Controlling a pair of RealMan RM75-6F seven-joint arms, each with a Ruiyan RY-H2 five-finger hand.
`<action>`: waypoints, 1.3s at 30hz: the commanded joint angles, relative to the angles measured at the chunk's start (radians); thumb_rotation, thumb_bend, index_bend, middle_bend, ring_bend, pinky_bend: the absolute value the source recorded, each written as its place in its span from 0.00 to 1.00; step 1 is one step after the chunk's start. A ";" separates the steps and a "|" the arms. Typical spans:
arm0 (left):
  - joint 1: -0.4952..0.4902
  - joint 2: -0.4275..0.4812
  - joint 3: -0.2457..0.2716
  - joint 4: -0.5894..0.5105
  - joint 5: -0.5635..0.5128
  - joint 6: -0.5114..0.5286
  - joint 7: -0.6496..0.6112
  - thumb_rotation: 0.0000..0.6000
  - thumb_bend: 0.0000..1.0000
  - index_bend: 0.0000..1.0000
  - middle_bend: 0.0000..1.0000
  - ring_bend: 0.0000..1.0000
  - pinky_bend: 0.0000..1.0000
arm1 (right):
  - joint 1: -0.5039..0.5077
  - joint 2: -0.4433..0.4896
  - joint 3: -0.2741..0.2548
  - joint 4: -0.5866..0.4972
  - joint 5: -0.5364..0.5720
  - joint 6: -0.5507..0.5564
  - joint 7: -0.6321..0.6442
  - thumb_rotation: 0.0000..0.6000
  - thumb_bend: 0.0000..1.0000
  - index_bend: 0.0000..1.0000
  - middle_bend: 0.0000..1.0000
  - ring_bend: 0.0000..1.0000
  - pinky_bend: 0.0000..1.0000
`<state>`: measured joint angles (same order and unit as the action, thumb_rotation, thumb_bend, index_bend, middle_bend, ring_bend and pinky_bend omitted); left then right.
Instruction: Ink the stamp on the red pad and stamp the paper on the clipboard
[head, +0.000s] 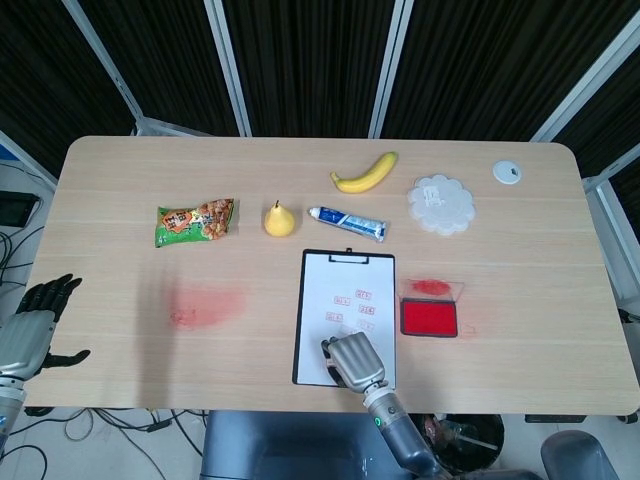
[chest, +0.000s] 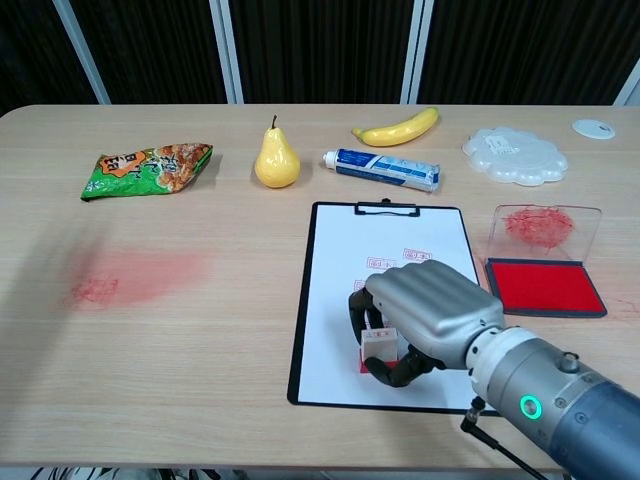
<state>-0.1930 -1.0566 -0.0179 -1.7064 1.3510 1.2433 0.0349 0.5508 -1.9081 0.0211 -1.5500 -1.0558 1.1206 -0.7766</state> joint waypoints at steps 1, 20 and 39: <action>0.000 0.000 0.000 0.000 0.000 0.000 0.000 1.00 0.04 0.00 0.00 0.00 0.00 | -0.001 0.000 -0.001 -0.001 0.000 0.000 -0.001 1.00 0.72 0.93 0.89 0.88 0.88; 0.001 -0.001 0.000 -0.002 -0.001 0.002 0.003 1.00 0.04 0.00 0.00 0.00 0.00 | 0.017 0.028 0.076 -0.041 -0.050 0.027 0.039 1.00 0.72 0.93 0.89 0.88 0.88; 0.005 -0.011 -0.003 0.002 0.002 0.020 0.013 1.00 0.04 0.00 0.00 0.00 0.00 | 0.011 0.179 0.116 -0.171 -0.057 0.085 0.018 1.00 0.72 0.93 0.89 0.88 0.88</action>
<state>-0.1882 -1.0675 -0.0212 -1.7045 1.3526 1.2627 0.0472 0.5737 -1.7558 0.1412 -1.7019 -1.1118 1.1921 -0.7618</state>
